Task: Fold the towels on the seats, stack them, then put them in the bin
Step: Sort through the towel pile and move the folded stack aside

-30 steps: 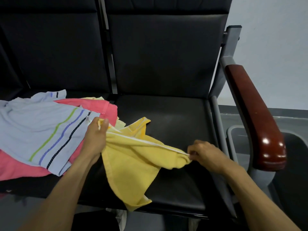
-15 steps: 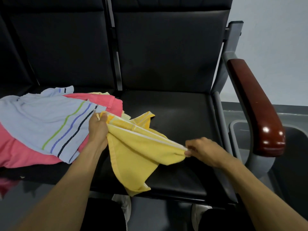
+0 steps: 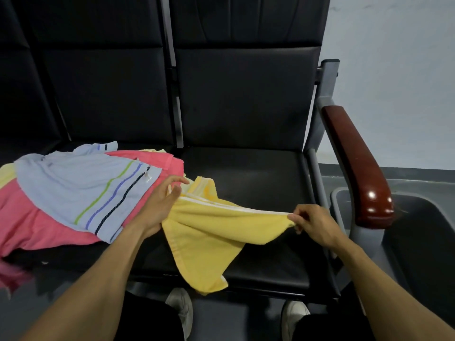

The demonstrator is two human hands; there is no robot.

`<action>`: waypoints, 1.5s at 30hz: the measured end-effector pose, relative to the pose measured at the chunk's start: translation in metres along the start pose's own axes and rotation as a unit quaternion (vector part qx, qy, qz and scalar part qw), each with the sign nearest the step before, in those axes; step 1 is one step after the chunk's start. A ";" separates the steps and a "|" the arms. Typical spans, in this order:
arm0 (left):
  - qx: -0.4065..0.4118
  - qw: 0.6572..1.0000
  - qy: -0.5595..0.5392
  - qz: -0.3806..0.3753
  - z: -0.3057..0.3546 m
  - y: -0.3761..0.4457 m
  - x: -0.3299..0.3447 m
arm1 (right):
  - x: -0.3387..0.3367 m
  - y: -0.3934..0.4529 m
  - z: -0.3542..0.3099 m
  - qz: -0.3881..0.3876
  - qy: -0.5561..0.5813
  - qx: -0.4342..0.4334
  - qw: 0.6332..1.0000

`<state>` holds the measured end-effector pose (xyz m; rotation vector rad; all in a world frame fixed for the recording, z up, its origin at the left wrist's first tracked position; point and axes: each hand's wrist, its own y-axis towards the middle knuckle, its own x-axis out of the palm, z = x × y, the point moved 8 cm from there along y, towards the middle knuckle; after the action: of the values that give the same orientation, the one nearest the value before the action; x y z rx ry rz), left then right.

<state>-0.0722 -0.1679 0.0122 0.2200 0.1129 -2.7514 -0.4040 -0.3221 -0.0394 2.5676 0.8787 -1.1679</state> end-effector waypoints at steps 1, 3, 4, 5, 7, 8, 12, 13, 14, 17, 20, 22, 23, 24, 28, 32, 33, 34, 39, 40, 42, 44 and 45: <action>-0.025 0.999 -0.014 -0.031 -0.005 0.001 0.005 | -0.001 0.003 0.004 0.008 0.005 0.008 1.000; -0.077 0.993 -0.041 -0.079 -0.017 0.003 0.011 | -0.005 0.009 0.012 0.034 0.005 0.016 0.999; -0.096 0.989 -0.057 -0.099 -0.022 0.004 0.013 | -0.006 0.012 0.016 0.044 0.002 0.018 0.999; -0.109 0.985 -0.069 -0.117 -0.027 0.007 0.012 | -0.007 0.015 0.019 0.050 -0.007 0.016 0.999; -0.126 0.978 -0.097 -0.133 -0.037 0.012 0.007 | -0.007 0.020 0.019 0.058 -0.039 0.005 0.998; -0.128 0.976 -0.120 -0.127 -0.038 0.015 0.003 | -0.007 0.023 0.018 0.062 -0.051 -0.001 0.997; -0.105 0.977 -0.184 -0.040 -0.037 0.025 -0.012 | -0.008 0.025 0.007 0.037 0.014 -0.002 0.999; -0.097 0.981 -0.166 0.003 -0.035 0.026 -0.017 | -0.009 0.024 0.000 0.017 0.079 -0.005 0.997; -0.089 0.984 -0.145 0.051 -0.034 0.027 -0.024 | -0.011 0.022 -0.009 -0.005 0.153 -0.011 0.988; -0.068 0.978 -0.126 0.153 -0.030 0.026 -0.044 | -0.019 0.013 -0.029 -0.069 0.299 -0.012 0.952; -0.052 0.974 -0.126 0.182 -0.026 0.024 -0.049 | -0.016 0.005 -0.027 -0.119 0.117 -0.021 0.986; -0.034 0.977 -0.106 0.180 -0.019 0.022 -0.045 | -0.018 0.007 -0.019 -0.087 -0.055 -0.023 0.994; -0.025 0.979 -0.090 0.180 -0.015 0.021 -0.044 | -0.025 0.009 -0.021 -0.043 -0.095 -0.030 0.994; -0.015 0.980 -0.072 0.187 -0.011 0.020 -0.044 | -0.035 0.010 -0.027 0.014 -0.119 -0.047 0.992; 0.023 0.972 0.000 0.236 0.007 0.014 -0.055 | -0.065 0.002 -0.050 0.163 -0.183 -0.084 0.966; 0.028 0.964 0.045 0.261 0.030 0.014 -0.058 | -0.064 0.005 -0.057 0.123 -0.261 -0.019 0.957; 0.029 0.963 0.061 0.261 0.037 0.015 -0.060 | -0.068 0.005 -0.062 0.120 -0.289 -0.010 0.950; 0.033 0.962 0.072 0.263 0.043 0.016 -0.063 | -0.076 0.005 -0.069 0.128 -0.314 -0.008 0.941; 0.040 0.952 0.109 0.285 0.068 0.014 -0.069 | -0.107 0.008 -0.099 0.146 -0.293 -0.044 0.944; 0.035 0.949 0.113 0.292 0.067 0.013 -0.070 | -0.109 0.008 -0.099 0.143 -0.240 -0.048 0.959; 0.024 0.947 0.103 0.304 0.064 0.013 -0.073 | -0.114 0.004 -0.098 0.167 -0.122 -0.049 0.977; 0.014 0.949 0.079 0.304 0.057 0.015 -0.074 | -0.116 -0.001 -0.092 0.195 -0.029 -0.036 0.980; 0.014 0.952 0.067 0.300 0.055 0.016 -0.073 | -0.115 -0.002 -0.087 0.208 0.004 -0.025 0.978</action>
<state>-0.0066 -0.1626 0.0776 0.3800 0.0348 -2.1323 -0.4098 -0.3365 0.1042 2.5447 0.3357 -0.9948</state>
